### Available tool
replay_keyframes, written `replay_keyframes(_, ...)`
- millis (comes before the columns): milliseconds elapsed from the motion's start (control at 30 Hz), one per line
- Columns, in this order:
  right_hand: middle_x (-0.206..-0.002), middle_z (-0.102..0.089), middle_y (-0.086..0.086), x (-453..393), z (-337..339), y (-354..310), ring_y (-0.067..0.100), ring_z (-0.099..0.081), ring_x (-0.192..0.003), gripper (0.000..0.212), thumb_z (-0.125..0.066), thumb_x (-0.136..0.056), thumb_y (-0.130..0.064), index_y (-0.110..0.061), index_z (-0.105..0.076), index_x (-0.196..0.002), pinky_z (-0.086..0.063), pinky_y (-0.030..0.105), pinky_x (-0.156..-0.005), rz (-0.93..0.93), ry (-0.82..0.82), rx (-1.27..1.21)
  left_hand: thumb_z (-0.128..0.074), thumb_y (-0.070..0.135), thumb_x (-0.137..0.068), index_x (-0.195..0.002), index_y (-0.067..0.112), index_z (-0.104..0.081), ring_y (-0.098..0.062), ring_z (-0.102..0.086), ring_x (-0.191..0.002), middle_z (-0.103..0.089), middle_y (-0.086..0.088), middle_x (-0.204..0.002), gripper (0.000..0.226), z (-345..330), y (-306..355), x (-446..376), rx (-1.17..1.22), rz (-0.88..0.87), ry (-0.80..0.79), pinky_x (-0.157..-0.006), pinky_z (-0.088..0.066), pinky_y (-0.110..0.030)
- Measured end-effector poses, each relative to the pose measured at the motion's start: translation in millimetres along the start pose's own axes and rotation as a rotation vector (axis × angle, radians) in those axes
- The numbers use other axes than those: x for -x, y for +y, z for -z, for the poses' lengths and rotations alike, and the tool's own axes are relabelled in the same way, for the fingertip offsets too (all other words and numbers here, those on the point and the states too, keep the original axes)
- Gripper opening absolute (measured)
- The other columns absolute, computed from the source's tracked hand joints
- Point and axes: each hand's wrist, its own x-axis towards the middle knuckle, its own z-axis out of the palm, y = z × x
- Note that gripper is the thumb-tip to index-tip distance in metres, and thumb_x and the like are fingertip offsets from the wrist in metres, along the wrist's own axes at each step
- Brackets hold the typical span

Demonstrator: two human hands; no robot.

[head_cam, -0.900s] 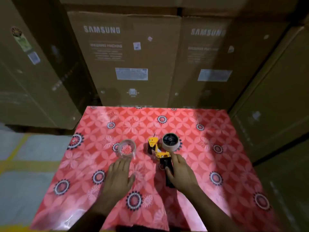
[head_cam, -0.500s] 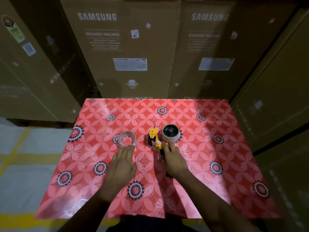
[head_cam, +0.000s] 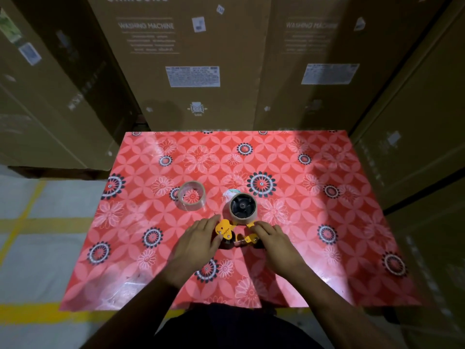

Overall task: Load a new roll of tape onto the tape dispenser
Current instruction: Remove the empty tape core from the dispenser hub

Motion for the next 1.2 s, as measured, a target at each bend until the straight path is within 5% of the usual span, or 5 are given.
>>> replay_keyframes(467, -0.125, -0.067, 0.021, -68.2, 30.9, -6.9, 0.034, -0.067, -0.112, 0.044, -0.048, -0.105, -0.031, -0.003, -0.050, -0.139, -0.054, 0.036, -0.090, -0.341, 0.000, -0.459, -0.050, 0.042, -0.095, -0.099, 0.032, -0.071, -0.013, -0.063, -0.059, -0.071, 0.007, -0.081, 0.024, 6.1, 12.3, -49.5, 0.209, 0.279, -0.055, -0.063, -0.060, -0.038)
replay_keyframes(567, -0.120, -0.069, 0.022, -85.1, 28.1, -6.5, 0.035, -0.067, -0.109, 0.043, -0.050, -0.104, -0.034, -0.002, -0.056, -0.133, -0.053, 0.033, -0.086, -0.442, -0.021, -0.484, -0.045, 0.051, -0.095, -0.102, 0.033, -0.073, -0.020, -0.063, -0.085, -0.068, 0.003, -0.104, 0.034, 6.1, 16.5, -63.5, 0.138, 0.397, -0.040, -0.080, -0.057, -0.042)
replay_keyframes(900, -0.066, -0.059, 0.007, -111.9, 34.6, -10.8, 0.025, -0.066, -0.068, 0.031, -0.076, -0.083, -0.013, -0.011, -0.053, -0.063, -0.058, 0.033, -0.058, -0.674, -0.008, -0.377, -0.061, 0.039, -0.094, -0.083, 0.008, -0.070, -0.026, -0.068, -0.070, -0.066, -0.006, -0.070, 0.035, 11.5, 53.0, -97.5, 0.097, 0.505, -0.097, -0.048, -0.036, -0.026)
replay_keyframes(1067, -0.071, -0.058, 0.008, -109.5, 31.8, -15.0, 0.022, -0.058, -0.068, 0.017, -0.075, -0.079, -0.009, -0.007, -0.059, -0.076, -0.030, 0.020, -0.040, -0.714, 0.052, -0.362, -0.066, 0.028, -0.087, -0.089, 0.008, -0.069, -0.025, -0.055, -0.072, -0.065, -0.004, -0.074, 0.020, 15.2, 66.3, -98.0, -0.033, 0.533, -0.007, -0.075, -0.046, -0.034)
replay_keyframes(1200, -0.082, -0.062, 0.007, -99.3, 26.3, -8.3, 0.024, -0.062, -0.078, 0.021, -0.069, -0.087, -0.022, -0.004, -0.065, -0.096, -0.041, 0.022, -0.057, -0.626, 0.061, -0.427, -0.054, 0.036, -0.097, -0.104, 0.013, -0.068, -0.025, -0.066, -0.083, -0.072, -0.003, -0.082, 0.028, 2.8, 55.5, -89.8, 0.113, 0.463, 0.007, -0.103, -0.042, -0.043)
